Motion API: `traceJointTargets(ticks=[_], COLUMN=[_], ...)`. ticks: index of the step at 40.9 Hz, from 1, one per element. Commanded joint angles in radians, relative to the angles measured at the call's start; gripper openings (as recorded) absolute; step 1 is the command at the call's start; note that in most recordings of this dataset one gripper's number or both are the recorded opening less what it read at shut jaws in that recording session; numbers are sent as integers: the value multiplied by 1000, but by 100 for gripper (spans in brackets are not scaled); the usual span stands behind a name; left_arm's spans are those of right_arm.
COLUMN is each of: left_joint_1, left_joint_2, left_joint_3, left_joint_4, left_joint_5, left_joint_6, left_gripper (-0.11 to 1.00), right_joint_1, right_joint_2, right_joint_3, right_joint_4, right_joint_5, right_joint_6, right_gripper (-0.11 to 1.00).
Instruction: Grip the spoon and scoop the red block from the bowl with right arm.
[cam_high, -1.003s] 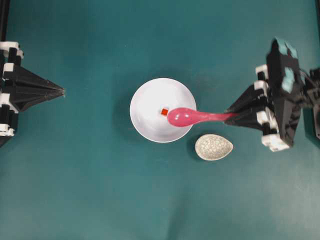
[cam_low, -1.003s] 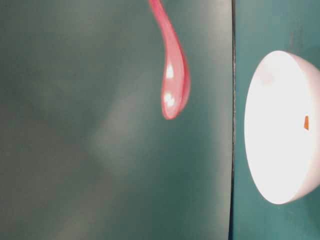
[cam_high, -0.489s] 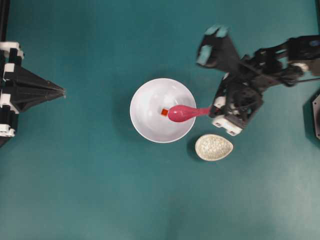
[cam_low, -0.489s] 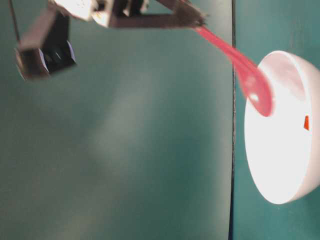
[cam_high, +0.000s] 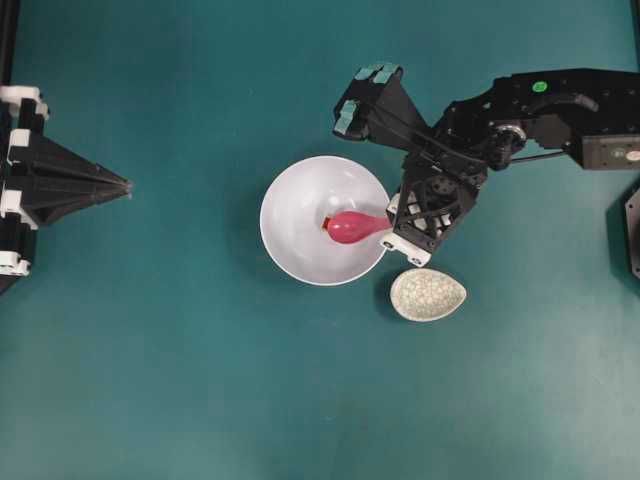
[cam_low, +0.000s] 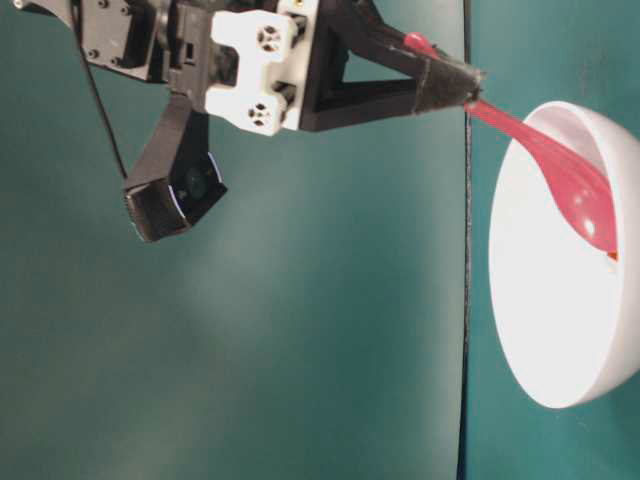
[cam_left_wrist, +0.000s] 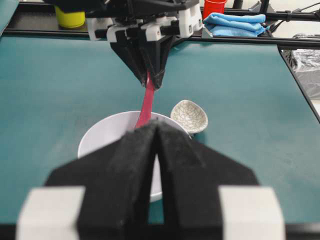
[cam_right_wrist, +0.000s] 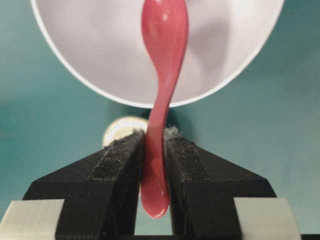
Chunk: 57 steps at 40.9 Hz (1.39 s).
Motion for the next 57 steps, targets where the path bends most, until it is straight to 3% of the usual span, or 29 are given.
traceJointTargets(ticks=[1, 26, 33, 38, 46, 57], left_joint_1=[-3, -3, -3, -3, -3, -3], left_joint_2=[8, 8, 8, 8, 8, 8], left_joint_3=[-25, -26, -25, -25, -26, -25], left_joint_4=[2, 3, 3, 3, 2, 3], left_joint_5=[-5, -3, 3, 15, 17, 14], left_joint_6=[5, 21, 20, 20, 20, 20], left_gripper=[0, 0, 0, 0, 0, 0], right_joint_1=[-11, -15, -15, -12, 67, 225], right_joint_2=[-12, -17, -103, -193, -341, -448], right_joint_3=[-26, -29, -74, -80, 69, 342], right_joint_4=[-2, -18, -14, -8, 0, -5], right_joint_5=[0, 29, 84, 123, 127, -141], right_joint_6=[5, 57, 71, 126, 230, 420], right_gripper=[20, 13, 13, 13, 13, 13])
